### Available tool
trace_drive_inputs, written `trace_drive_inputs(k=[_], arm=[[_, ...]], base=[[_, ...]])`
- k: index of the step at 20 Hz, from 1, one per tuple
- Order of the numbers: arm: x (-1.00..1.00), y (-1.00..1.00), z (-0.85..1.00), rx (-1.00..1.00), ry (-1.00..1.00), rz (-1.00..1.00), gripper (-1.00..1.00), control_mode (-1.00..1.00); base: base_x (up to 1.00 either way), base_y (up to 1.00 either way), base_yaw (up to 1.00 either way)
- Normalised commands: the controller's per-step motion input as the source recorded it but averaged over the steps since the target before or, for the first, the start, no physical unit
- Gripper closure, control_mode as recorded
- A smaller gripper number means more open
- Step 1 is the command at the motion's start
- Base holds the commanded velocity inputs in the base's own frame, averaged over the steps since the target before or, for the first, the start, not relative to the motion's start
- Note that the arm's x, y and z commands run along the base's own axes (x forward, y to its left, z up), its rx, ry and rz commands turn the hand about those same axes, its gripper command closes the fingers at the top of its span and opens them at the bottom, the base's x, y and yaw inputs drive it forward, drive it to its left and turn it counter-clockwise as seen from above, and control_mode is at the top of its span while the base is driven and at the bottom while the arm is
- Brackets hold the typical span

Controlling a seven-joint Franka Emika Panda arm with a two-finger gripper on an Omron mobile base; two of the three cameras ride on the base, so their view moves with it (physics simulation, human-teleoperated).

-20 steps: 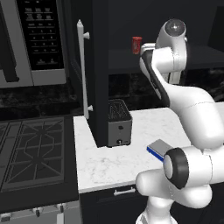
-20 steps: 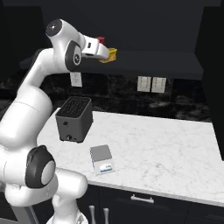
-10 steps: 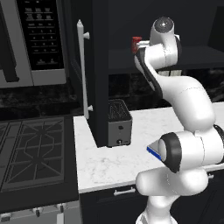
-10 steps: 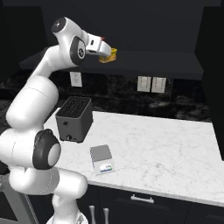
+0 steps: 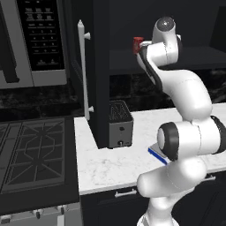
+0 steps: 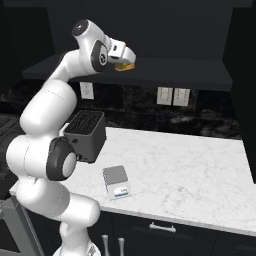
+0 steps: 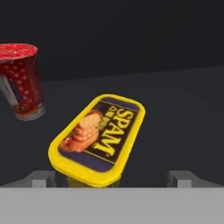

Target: Pick the canned food and place it on the digital scale for weighing, and close the cabinet.

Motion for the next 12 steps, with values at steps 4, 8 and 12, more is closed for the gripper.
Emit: trace_drive_inputs(k=[4, 8, 12], arm=[[0.33, 0.0, -0.04, 0.0, 0.0, 0.0, -1.0, -1.0], [0.3, 0.0, -0.04, 0.0, 0.0, -0.01, -1.0, -1.0], [0.09, 0.0, 0.0, 0.0, 0.0, -0.02, -1.0, -1.0]], base=[[0.0, 0.0, 0.0], [0.0, 0.0, 0.0], [0.0, 0.0, 0.0]])
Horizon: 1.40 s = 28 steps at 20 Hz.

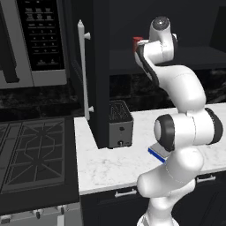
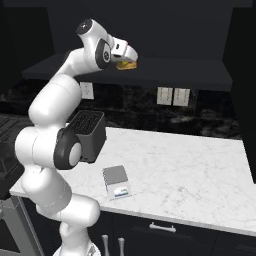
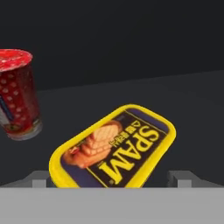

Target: Pick the canned food and place it on the digital scale for weighing, and close the cabinet.

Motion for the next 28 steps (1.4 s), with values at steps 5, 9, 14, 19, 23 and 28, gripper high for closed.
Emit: trace_drive_inputs(k=[5, 9, 14, 19, 23, 28], arm=[[0.02, -0.25, -0.08, 0.0, 0.05, -0.03, -1.0, -1.0], [0.18, -0.16, -0.39, 0.0, 0.02, 0.0, 1.0, -1.0], [-0.11, -0.05, -0.11, 0.01, -0.25, 0.0, 1.0, -1.0], [-0.88, 0.27, -0.28, 0.0, -0.43, 0.0, 1.0, -1.0], [-1.0, 0.43, 0.06, 0.0, -0.24, 0.0, 1.0, -1.0], [-1.0, 0.14, 0.49, -0.06, -0.12, 0.0, 1.0, -1.0]], base=[[0.0, 0.0, 0.0], [0.0, 0.0, 0.0], [0.0, 0.0, 0.0], [0.0, 0.0, 0.0], [0.0, 0.0, 0.0], [0.0, 0.0, 0.0]])
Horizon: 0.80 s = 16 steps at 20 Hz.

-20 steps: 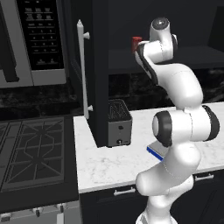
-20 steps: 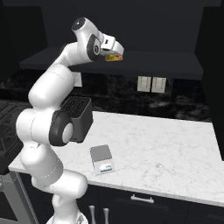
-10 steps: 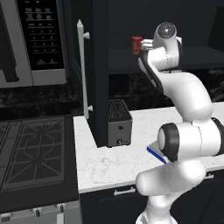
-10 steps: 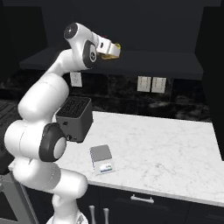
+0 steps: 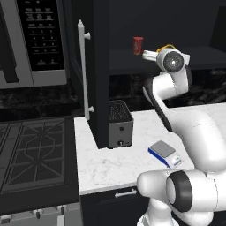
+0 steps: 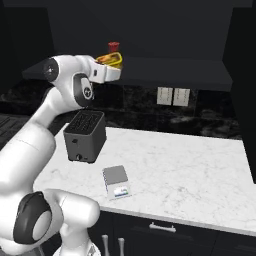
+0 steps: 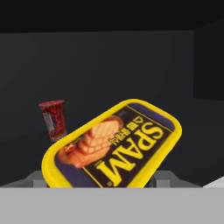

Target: Pick the canned food and place it on the digital scale for weighing, and close the cabinet.

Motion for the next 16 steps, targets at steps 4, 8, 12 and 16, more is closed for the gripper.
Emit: trace_drive_inputs(k=[4, 8, 12, 16], arm=[[-1.0, 0.14, 0.46, -0.16, -0.03, 0.0, 1.0, -1.0], [-1.0, 0.12, 0.42, -0.11, 0.04, -0.01, 1.0, -1.0], [-1.0, 0.0, 0.37, 0.02, 0.37, -0.08, 1.0, -1.0], [-1.0, 0.0, 0.07, 0.13, 0.43, -0.09, 1.0, -1.0]], base=[[0.0, 0.0, 0.0], [0.0, 0.0, 0.0], [0.0, 0.0, 0.0], [0.0, 0.0, 0.0]])
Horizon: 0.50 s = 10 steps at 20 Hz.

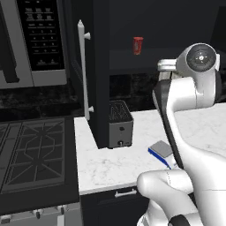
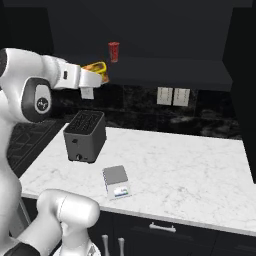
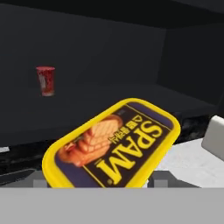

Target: Pick the canned food and place it on the digital scale for weighing, and close the cabinet.

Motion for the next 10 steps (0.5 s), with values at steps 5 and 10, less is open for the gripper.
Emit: trace_drive_inputs(k=[5, 10], arm=[[-1.0, 0.13, -0.45, 0.16, 0.06, -0.31, 1.0, -1.0], [-0.77, 0.27, -0.93, 0.22, -0.05, -0.4, 1.0, -1.0]], base=[[0.0, 0.0, 0.0], [0.0, 0.0, 0.0]])
